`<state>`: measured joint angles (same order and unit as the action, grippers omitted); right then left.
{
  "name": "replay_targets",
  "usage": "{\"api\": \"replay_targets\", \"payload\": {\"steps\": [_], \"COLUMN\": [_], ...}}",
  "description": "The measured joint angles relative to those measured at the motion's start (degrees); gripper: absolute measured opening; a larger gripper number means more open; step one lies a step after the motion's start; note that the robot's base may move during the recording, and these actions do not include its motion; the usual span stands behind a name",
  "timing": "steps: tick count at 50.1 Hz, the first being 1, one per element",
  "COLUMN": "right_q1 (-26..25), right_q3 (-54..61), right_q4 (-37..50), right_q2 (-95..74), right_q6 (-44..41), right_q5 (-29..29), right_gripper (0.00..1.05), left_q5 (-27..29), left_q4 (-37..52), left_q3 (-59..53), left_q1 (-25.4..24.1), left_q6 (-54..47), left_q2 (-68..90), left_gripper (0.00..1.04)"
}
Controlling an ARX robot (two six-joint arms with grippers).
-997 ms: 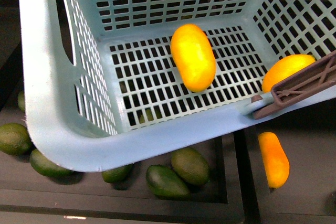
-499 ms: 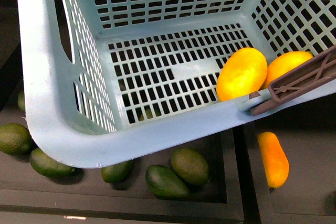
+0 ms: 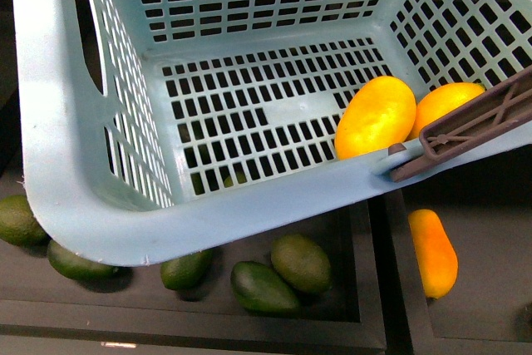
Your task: Pick lemon and mango into basket
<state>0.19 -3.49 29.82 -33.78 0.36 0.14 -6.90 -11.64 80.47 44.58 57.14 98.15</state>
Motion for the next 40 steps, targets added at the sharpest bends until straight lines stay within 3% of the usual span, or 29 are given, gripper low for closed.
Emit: {"api": "replay_targets", "payload": {"steps": [40], "right_q1": [0.0], "right_q3": [2.5], "right_q4": [-15.0], "right_q2": [19.0], "right_q6": [0.0], "right_q5": [0.0], "right_gripper": [0.02], "left_q5": [-0.2], "left_q4": [0.0], "left_q3": [0.0], "left_q1": [0.0], "left_q6": [0.0], "left_q2": [0.0], "left_gripper": [0.05]}}
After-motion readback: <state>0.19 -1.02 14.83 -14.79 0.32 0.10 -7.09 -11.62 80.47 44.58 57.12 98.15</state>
